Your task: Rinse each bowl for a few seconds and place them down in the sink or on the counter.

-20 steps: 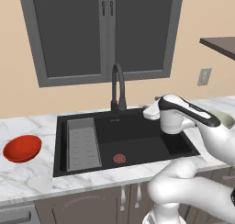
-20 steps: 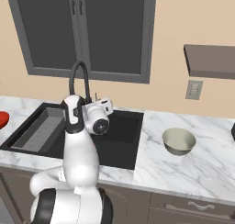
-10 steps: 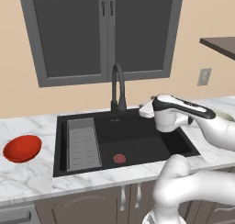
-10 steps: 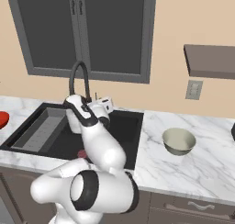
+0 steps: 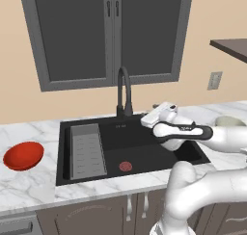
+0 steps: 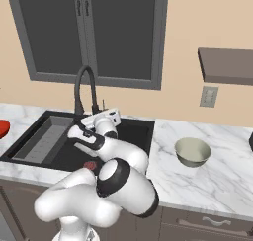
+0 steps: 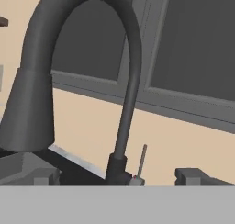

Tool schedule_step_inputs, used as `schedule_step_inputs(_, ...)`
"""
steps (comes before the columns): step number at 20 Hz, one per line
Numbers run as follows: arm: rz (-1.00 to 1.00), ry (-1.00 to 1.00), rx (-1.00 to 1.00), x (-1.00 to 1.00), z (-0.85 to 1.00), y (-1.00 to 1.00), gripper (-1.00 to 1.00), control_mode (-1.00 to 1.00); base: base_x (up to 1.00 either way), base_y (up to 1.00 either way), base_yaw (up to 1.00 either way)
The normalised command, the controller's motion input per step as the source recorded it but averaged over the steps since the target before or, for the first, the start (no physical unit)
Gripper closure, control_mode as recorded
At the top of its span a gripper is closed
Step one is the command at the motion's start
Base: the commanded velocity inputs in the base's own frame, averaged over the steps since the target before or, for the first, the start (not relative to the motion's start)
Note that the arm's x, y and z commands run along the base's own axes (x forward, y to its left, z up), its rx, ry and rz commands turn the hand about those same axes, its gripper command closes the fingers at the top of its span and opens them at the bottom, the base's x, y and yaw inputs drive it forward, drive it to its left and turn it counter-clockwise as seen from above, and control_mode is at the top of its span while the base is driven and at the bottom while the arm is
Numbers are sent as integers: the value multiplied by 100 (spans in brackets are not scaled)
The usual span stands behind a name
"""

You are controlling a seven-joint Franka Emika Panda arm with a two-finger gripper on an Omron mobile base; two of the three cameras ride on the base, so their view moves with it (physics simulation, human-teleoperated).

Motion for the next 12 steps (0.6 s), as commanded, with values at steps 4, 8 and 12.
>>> schedule_step_inputs(4, 5, 0, 2, 39, 0, 0, -100, -100, 0, 0, 0)
schedule_step_inputs(8, 5, 0, 2, 38, 0, 0, -100, -100, 0, 0, 0)
schedule_step_inputs(12, 5, 0, 4, 30, 0, 0, -100, -100, 0, 0, 0)
